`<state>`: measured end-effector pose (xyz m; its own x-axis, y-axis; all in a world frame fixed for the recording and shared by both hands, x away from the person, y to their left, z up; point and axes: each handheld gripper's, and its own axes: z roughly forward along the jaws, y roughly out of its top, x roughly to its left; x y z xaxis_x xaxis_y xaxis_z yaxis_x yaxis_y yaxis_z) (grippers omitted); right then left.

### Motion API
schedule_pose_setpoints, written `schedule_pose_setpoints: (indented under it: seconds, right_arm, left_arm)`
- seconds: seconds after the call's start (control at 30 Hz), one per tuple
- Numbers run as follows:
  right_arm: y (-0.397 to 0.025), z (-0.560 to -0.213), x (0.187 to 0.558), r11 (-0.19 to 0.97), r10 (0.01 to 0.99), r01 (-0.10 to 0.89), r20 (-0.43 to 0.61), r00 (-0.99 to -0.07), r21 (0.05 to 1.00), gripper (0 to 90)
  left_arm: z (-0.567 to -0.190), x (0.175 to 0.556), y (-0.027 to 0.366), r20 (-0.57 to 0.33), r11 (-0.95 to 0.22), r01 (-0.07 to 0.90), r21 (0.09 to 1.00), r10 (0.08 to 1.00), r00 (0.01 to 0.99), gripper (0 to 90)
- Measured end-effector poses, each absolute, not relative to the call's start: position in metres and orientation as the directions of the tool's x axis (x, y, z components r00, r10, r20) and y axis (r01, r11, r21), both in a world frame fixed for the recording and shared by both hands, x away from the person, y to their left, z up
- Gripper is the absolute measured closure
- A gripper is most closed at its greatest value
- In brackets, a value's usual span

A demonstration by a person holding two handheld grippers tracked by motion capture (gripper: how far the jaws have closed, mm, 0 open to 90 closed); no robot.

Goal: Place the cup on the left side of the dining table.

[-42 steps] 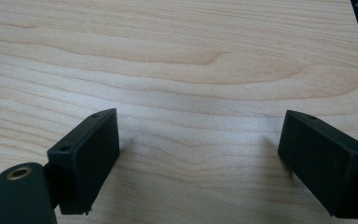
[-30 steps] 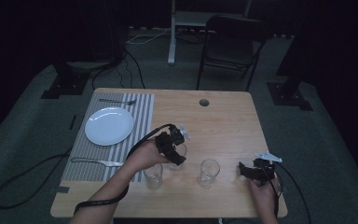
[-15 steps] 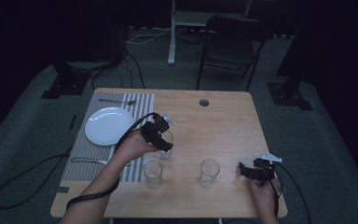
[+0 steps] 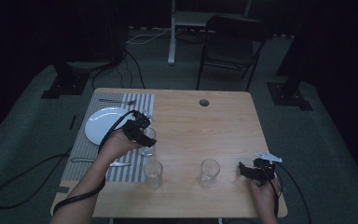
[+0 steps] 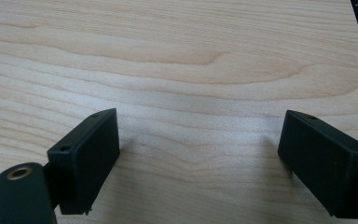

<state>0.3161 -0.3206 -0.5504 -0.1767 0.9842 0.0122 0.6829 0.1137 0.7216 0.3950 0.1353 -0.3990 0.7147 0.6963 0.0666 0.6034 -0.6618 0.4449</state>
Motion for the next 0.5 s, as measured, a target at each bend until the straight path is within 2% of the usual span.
schedule_pose_setpoints:
  seconds: [0.5]
  right_arm:
    - [-0.321, -0.550, 0.316, 0.114, 0.984, 0.683, 0.012, -0.177, 0.721, 12.2]
  left_arm:
    - [-0.413, 0.397, 0.189, 0.068, -0.587, 0.688, 0.428, 0.779, 0.623, 29.3]
